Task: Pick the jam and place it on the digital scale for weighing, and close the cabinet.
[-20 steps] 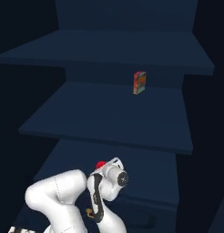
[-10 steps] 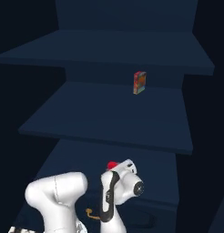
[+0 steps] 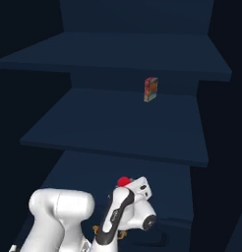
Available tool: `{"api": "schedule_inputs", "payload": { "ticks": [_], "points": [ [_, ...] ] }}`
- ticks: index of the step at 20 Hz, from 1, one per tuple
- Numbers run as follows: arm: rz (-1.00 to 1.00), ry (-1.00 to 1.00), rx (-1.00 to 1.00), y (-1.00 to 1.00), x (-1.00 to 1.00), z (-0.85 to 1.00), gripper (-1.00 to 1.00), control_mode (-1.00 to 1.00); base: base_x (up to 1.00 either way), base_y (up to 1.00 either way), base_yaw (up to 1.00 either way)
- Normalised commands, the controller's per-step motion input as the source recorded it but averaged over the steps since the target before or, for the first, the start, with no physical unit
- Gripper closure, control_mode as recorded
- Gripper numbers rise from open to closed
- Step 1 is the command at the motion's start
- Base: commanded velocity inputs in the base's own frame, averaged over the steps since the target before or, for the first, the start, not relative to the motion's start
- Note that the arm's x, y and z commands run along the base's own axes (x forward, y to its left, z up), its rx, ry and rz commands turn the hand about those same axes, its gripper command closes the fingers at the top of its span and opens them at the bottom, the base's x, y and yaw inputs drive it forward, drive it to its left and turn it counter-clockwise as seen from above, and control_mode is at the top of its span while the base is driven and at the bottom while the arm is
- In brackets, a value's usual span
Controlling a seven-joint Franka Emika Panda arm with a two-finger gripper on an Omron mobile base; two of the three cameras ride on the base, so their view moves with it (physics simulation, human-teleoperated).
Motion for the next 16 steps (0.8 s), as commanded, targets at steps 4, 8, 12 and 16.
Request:
{"api": "schedule_inputs", "payload": {
  "ticks": [4,8,12,16],
  "points": [
    [-0.11,-0.13,0.00,-0.34,-0.81,0.69,1.00,-1.00,0.00,0.00,0.00],
    [-0.07,-0.13,0.00,-0.17,-0.83,0.72,1.00,-1.00,0.00,0.00,0.00],
    [-0.05,-0.14,0.00,-0.04,-0.68,0.88,1.00,-1.00,0.00,0.00,0.00],
    [-0.03,-0.31,0.00,0.01,-0.30,1.00,1.00,-1.00,0.00,0.00,0.00]
  ]
}}
